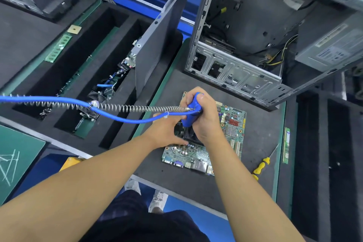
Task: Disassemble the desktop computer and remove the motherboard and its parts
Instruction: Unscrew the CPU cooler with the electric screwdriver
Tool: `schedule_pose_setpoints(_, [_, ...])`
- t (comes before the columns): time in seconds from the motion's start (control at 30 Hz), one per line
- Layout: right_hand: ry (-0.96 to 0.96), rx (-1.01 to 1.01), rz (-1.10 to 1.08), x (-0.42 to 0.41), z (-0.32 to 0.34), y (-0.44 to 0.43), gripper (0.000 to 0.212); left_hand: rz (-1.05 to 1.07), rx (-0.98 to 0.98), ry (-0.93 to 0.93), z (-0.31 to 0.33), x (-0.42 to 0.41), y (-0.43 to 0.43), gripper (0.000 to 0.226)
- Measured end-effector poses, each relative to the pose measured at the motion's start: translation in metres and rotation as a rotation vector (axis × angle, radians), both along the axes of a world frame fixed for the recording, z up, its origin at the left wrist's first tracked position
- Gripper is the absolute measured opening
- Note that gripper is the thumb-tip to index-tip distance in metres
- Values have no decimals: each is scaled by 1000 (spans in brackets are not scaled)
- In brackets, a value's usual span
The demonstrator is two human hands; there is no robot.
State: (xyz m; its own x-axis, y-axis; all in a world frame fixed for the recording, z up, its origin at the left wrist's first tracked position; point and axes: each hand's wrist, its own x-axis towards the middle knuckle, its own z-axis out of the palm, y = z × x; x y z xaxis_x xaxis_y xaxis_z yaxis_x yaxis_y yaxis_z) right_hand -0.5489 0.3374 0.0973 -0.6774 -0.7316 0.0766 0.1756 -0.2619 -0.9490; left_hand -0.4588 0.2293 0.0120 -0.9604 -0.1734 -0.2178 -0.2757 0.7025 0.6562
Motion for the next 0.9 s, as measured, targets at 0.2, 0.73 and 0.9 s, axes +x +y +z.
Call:
schedule_pose_setpoints(0.2, [-23,-5,-27,3,-7,4,20,-8,22,-21,2,2,-1,56])
schedule_pose_setpoints(0.73, [65,148,-27,26,9,9,17,-45,-161,99,7,2,2,56])
schedule_pose_setpoints(0.9, [162,191,1,35,9,12,15,-10,-86,50,11,0,5,45])
